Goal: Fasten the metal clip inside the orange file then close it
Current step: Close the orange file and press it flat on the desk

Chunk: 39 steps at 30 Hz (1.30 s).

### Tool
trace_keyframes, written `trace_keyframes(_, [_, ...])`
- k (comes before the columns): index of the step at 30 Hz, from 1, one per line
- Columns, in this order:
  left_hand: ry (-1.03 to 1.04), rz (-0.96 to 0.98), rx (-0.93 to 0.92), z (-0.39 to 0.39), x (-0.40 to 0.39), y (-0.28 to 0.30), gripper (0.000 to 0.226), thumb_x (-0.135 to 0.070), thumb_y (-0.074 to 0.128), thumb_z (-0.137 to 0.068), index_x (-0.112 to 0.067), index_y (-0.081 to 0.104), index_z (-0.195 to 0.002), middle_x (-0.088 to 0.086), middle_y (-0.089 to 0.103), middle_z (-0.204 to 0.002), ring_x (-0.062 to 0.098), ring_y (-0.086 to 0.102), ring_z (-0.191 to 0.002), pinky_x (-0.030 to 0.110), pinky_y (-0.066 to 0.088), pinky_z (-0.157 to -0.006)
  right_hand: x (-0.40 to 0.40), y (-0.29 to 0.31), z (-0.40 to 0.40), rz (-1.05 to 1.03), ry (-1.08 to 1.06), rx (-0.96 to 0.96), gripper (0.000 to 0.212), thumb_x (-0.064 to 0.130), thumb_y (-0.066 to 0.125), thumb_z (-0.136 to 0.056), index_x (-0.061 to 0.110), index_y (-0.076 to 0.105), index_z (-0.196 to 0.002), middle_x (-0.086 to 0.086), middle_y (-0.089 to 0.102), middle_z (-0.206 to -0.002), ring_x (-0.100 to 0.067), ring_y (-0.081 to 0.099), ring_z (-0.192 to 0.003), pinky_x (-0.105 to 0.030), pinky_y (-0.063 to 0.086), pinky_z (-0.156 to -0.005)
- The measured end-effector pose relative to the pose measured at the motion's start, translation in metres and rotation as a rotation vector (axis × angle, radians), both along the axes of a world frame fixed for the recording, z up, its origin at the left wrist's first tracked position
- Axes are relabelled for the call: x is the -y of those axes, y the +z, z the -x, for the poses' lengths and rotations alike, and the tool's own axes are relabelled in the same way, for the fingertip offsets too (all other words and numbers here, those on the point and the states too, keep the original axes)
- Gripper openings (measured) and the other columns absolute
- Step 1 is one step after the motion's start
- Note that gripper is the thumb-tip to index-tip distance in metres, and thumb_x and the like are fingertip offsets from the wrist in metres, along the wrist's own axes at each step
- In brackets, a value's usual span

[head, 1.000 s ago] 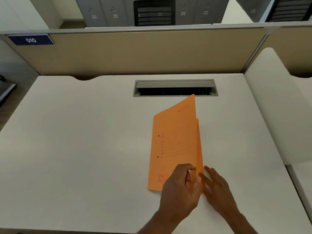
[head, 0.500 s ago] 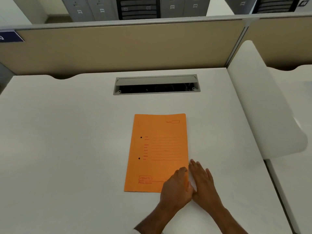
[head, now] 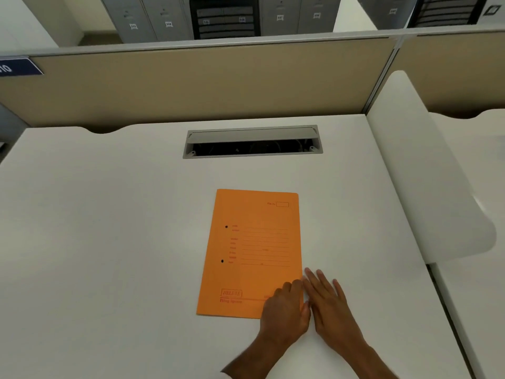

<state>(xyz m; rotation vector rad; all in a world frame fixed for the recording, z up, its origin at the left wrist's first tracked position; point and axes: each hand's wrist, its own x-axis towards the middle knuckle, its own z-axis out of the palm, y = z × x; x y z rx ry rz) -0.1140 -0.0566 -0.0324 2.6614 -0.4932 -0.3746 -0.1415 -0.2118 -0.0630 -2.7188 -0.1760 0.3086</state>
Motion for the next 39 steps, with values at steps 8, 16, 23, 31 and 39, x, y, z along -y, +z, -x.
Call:
trace_keyframes(8, [0.041,-0.153,0.122,-0.01,-0.062,-0.007,0.054,-0.06,0.049,-0.088,-0.026,0.061,-0.129,0.009,0.058,-0.141,0.031,0.059,-0.124,0.051,0.052,-0.098,-0.023,0.01,-0.011,0.127,0.096,-0.042,0.071,0.058,0.032,-0.094,0.011,0.039,-0.146,-0.012,0.029,-0.156,-0.032,0.025,-0.145,-0.035,0.001,-0.115])
trace_keyframes(16, [0.118,-0.183,-0.063,-0.019,-0.147,-0.004,0.074,-0.07,0.043,-0.089,-0.025,0.047,-0.146,0.008,0.042,-0.156,0.032,0.046,-0.139,0.046,0.001,-0.115,-0.089,0.015,-0.033,0.252,0.166,-0.044,0.076,0.07,0.023,-0.091,0.015,0.04,-0.141,-0.004,0.009,-0.162,-0.015,-0.015,-0.149,-0.036,0.005,-0.112])
trace_keyframes(23, [0.121,-0.203,-0.06,-0.052,-0.23,-0.004,0.073,-0.071,0.047,-0.083,-0.026,0.057,-0.139,0.006,0.052,-0.149,0.031,0.056,-0.131,0.045,0.008,-0.113,-0.174,0.013,-0.066,0.267,0.167,0.016,0.077,0.073,0.032,-0.084,0.019,0.04,-0.138,0.001,-0.014,-0.164,-0.019,-0.017,-0.149,-0.035,0.004,-0.111])
trace_keyframes(31, [0.131,-0.235,-0.016,-0.101,-0.326,-0.018,0.074,-0.071,0.041,-0.088,-0.026,0.047,-0.147,0.005,0.043,-0.156,0.031,0.047,-0.139,0.056,0.038,-0.11,-0.271,0.015,-0.118,0.345,0.149,0.061,0.079,0.069,0.012,-0.092,0.018,0.056,-0.134,-0.007,0.037,-0.155,-0.02,-0.017,-0.149,-0.039,0.003,-0.111])
trace_keyframes(39, [0.142,-0.22,0.007,-0.151,-0.383,-0.028,0.076,-0.071,0.034,-0.09,-0.025,0.041,-0.15,0.007,0.037,-0.159,0.034,0.04,-0.143,0.055,0.035,-0.11,-0.328,0.014,-0.171,0.323,0.17,0.006,0.076,0.068,0.029,-0.083,0.018,0.057,-0.134,-0.008,0.044,-0.149,-0.019,-0.007,-0.149,-0.042,-0.001,-0.111])
